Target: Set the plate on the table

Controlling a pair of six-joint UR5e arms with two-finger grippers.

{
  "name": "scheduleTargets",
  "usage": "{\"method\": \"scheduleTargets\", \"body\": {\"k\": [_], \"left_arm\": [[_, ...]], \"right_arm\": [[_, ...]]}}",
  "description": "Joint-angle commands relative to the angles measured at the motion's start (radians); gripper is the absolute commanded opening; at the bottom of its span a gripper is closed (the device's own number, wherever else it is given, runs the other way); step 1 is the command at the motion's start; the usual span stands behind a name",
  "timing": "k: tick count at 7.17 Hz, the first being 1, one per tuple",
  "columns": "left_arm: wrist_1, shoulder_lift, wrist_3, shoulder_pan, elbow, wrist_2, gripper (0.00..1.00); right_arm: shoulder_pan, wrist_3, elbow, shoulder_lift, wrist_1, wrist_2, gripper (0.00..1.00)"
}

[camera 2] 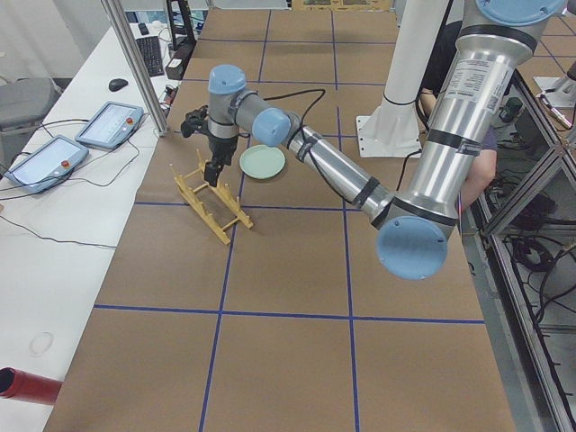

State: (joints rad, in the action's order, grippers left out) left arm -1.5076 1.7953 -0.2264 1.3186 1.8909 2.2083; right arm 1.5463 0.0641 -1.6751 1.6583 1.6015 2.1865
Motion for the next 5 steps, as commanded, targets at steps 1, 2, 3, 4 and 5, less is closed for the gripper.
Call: {"method": "scheduleTargets", "body": {"k": [1, 2, 3, 4, 5], "left_arm": [[-0.009, -0.176, 0.204, 0.167, -0.112, 0.098, 1.0], [-0.013, -0.233, 0.285, 0.192, -0.159, 0.131, 1.0], [-0.011, -0.261, 0.298, 0.197, -0.192, 0.133, 1.0], [-0.007, -0.269, 0.299, 0.2, -0.211, 0.134, 1.0], [-0.005, -0.275, 0.297, 0.2, -0.222, 0.134, 1.0]], "right_arm": [[0.0, 0.0, 0.0, 0.0, 0.0, -0.001, 1.0], [-0.002, 0.0, 0.0, 0.0, 0.0, -0.001, 1.0], [0.0, -0.001, 0.0, 0.0, 0.0, -0.001, 1.0], [0.0, -0.001, 0.0, 0.0, 0.0, -0.001, 1.0], [0.0, 0.0, 0.0, 0.0, 0.0, -0.001, 1.0]]}}
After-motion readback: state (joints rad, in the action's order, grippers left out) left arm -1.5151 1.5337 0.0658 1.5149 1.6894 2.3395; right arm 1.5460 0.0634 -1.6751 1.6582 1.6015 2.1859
